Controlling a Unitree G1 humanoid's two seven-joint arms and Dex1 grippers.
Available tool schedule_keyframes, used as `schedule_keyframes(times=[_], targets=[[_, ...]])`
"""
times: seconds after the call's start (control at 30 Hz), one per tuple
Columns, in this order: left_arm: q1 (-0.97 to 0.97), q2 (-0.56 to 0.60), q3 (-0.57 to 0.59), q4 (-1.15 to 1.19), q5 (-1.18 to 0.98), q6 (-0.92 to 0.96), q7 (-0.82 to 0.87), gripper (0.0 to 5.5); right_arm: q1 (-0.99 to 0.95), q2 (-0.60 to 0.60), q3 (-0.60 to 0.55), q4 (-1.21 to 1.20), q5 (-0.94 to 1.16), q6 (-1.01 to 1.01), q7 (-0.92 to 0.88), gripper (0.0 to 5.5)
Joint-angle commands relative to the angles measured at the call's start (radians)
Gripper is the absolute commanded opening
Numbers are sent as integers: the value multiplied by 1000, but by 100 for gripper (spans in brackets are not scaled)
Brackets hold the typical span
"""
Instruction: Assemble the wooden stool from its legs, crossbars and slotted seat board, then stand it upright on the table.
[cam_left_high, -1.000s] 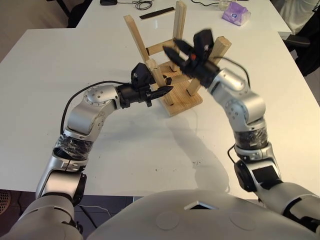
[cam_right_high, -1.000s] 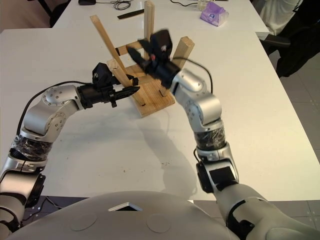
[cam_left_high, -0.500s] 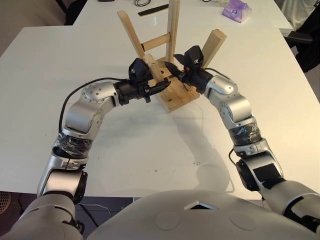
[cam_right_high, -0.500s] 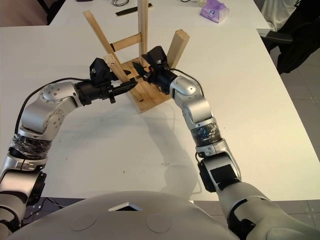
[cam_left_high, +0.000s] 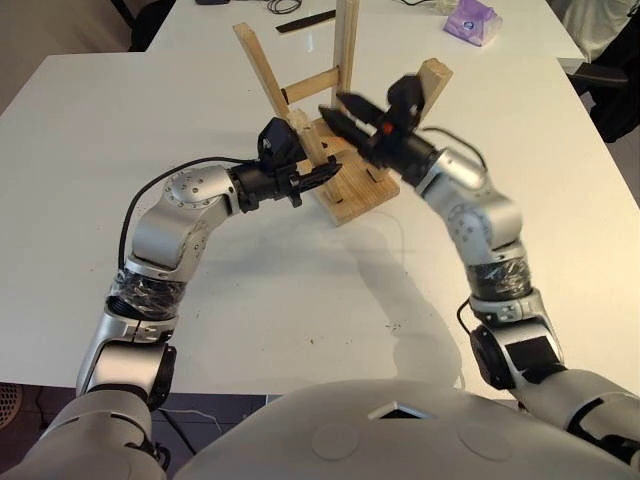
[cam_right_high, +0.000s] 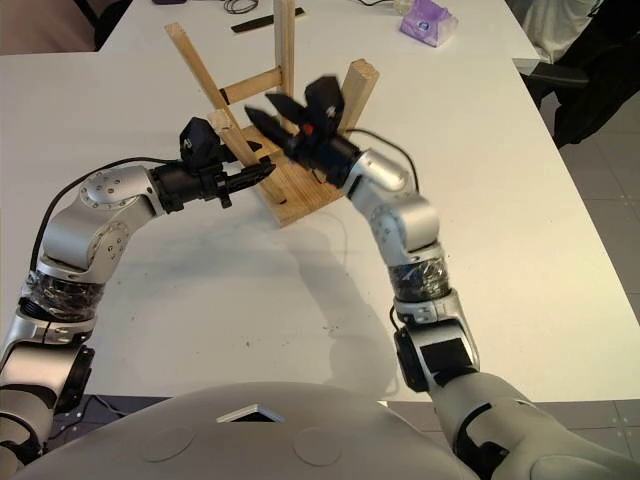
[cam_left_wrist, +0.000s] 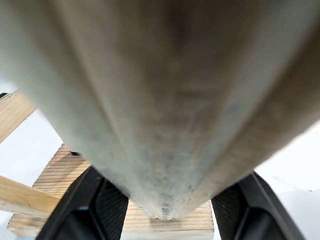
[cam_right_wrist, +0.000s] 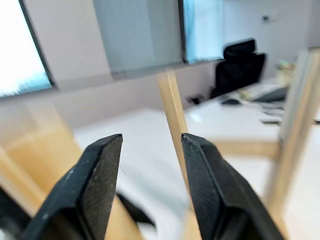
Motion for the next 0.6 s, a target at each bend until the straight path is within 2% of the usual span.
schedule_keyframes(times=[0.03, 0.1, 0.17, 0.27, 0.37, 0.47, 0.53, 0.6], targets=[[220, 56, -61, -4, -40, 225, -29, 206, -280, -179, -312, 294, 131, 7, -28, 217], [239, 79, -28, -48, -80, 244, -39, 206, -335, -267, -290, 484, -37, -156, -65, 217], [260, 110, 10, -100, -119, 269, -51, 206, -360, -354, -215, 676, -240, -346, -128, 217], [289, 133, 54, -153, -150, 291, -38, 206, -305, -400, -142, 733, -411, -383, -253, 217], [314, 139, 76, -189, -173, 307, -23, 207, -146, -358, -48, 537, -492, -404, -210, 217], [321, 134, 71, -211, -177, 324, -11, 207, 34, -266, 118, 204, -521, -313, -196, 217], [294, 114, 16, -206, -143, 324, 1, 207, 113, -162, 241, -143, -350, -128, -194, 217], [249, 70, -16, -217, -136, 341, 35, 207, 88, -54, 281, -383, -56, 108, -250, 217]])
